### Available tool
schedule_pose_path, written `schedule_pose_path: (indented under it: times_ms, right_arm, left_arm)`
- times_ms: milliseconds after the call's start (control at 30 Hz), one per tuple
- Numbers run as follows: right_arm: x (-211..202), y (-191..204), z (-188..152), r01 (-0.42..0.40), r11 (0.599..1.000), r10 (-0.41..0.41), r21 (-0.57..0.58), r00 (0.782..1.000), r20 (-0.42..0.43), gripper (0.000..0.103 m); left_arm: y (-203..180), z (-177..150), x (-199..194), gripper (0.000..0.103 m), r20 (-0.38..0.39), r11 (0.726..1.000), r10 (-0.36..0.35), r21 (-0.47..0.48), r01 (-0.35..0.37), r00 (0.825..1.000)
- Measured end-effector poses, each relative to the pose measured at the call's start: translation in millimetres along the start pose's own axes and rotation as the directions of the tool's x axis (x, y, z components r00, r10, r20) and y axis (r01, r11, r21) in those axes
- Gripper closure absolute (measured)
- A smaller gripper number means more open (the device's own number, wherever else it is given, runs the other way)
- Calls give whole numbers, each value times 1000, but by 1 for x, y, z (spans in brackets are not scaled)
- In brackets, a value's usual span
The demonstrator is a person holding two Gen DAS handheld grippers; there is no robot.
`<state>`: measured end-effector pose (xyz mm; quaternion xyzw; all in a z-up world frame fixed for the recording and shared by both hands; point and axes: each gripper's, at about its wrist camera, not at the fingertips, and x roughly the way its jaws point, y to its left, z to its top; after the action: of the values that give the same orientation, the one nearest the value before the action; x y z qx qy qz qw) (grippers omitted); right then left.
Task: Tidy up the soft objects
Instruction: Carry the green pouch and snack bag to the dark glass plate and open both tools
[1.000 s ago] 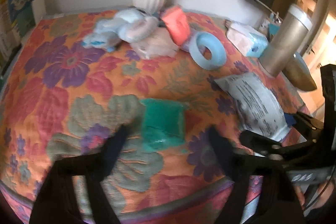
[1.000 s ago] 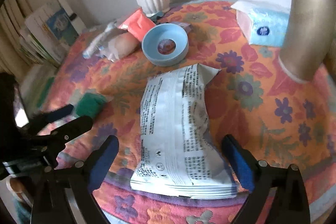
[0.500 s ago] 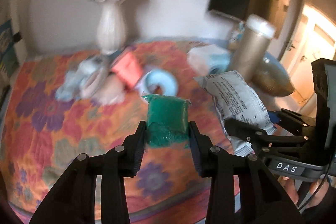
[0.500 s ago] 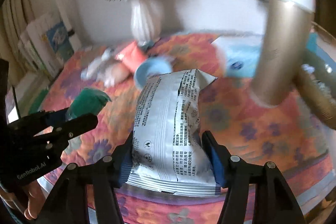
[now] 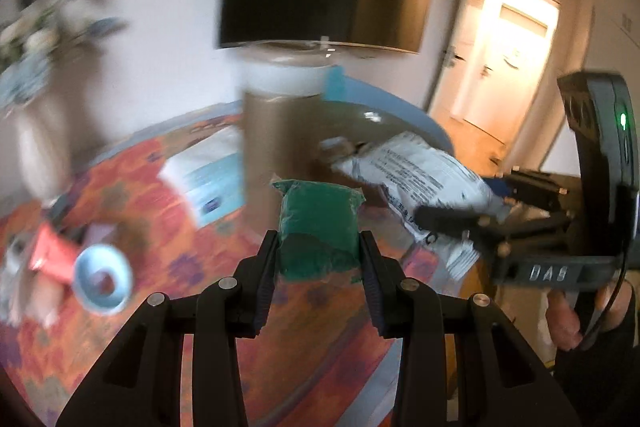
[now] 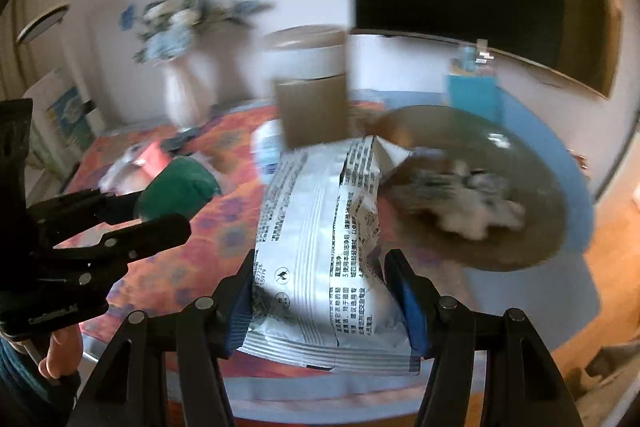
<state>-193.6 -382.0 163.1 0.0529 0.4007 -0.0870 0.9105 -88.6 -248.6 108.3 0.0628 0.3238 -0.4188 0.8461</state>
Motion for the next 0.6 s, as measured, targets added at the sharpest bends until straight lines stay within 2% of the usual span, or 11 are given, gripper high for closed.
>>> schedule_pose_path:
  times_ms: [200,300,333,400,467,500,567,600]
  right_arm:
    - [-18,-65,28,71,992,-80,102,993,90,44]
    - [-4,-88,44,70,990,-84,122,990,111,63]
    - [10,-95,50,58,991,-74,122,989,128,66]
    - [39,-110,53,43,984,-65,174,991,120,66]
    - [55,-126,47,-70,967,46,247,994,103,66]
    - [54,-130,45,-90,962,61,259,991,117,66]
    - [39,-135,44,-56,966,14,254,986,164,66]
    - [32,-138,44,-38,964,-12,262,983,185,59]
  left_arm:
    - [-41,38,39,67,17,998,-43,52,42,999]
    - [-54,51,71,67,-2,999,1,51,-1,1000]
    - [-58,51,83,67,-20,998,-6,56,7,1000]
    - [-64,46,96,67,-37,998,-45,52,47,998]
    - [-70,46,104,67,-41,997,-35,68,37,999]
    - [-72,47,108,67,-26,997,-21,78,23,999]
    - [-71,48,112,67,-18,997,-23,68,24,1000]
    - [-70,47,112,67,-18,998,-31,55,32,999]
